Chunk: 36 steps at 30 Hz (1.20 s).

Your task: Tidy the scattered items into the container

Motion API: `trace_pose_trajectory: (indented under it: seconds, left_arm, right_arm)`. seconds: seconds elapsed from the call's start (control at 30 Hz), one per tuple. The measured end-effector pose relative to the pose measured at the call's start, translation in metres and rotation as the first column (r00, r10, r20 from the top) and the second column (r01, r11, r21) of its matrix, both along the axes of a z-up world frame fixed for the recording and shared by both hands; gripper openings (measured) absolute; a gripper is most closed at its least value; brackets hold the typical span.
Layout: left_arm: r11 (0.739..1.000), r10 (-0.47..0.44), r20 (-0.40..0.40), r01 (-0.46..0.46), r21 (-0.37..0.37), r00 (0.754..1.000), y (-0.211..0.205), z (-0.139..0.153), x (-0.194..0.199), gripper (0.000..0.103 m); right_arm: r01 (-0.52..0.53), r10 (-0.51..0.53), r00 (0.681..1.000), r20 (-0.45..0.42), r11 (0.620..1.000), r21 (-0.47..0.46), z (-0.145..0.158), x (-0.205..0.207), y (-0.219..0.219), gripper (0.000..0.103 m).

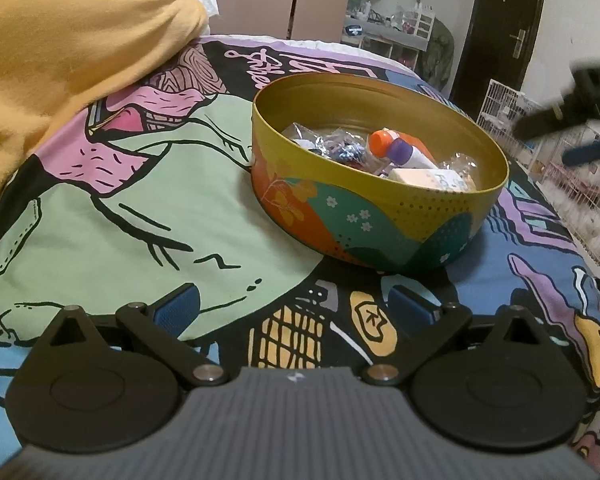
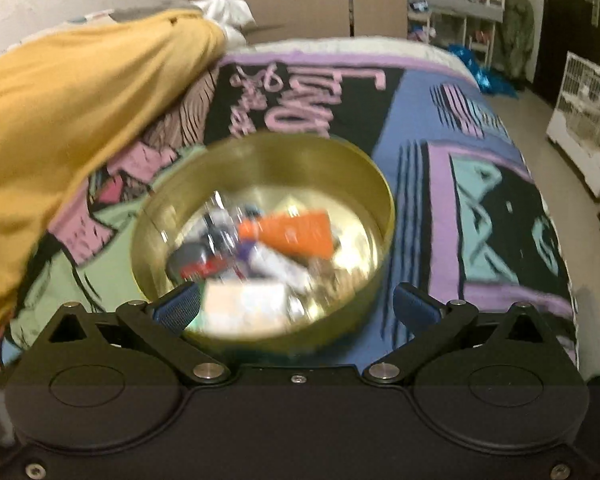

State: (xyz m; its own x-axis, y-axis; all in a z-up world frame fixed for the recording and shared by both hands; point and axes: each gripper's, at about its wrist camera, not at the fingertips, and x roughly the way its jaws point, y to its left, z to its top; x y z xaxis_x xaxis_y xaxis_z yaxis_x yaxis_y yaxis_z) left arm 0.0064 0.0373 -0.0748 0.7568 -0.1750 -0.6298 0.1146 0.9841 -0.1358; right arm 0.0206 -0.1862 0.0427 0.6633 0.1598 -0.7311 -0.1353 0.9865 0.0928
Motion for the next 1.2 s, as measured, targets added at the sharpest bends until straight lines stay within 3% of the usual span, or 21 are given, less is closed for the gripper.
trace_pose_trajectory:
  seconds: [0.53,0.83,1.2]
  left_arm:
    - [0.997,0.009,0.019,-0.01,0.072,1.0,-0.008,-0.004,-0.002,0.103]
    - [0.998,0.038,0.01,-0.038,0.04,0.999,-0.004,-0.006,0.0,0.103]
    - [0.995,0.092,-0.004,-0.092,0.04,0.996,0.0,-0.011,0.005,0.103]
  right_arm:
    - [0.021,-0.024,0.997,-0.072,0.999,-0.039,-0.057,-0.034,-0.028,0.103]
    - [0.048,-0.048,0.994,-0.101,0.999,-0.002,-0.082,-0.038,-0.034,0.103]
    - [0.08,-0.077,0.993,-0.084,0.996,0.028,-0.088,-0.035,-0.033,0.103]
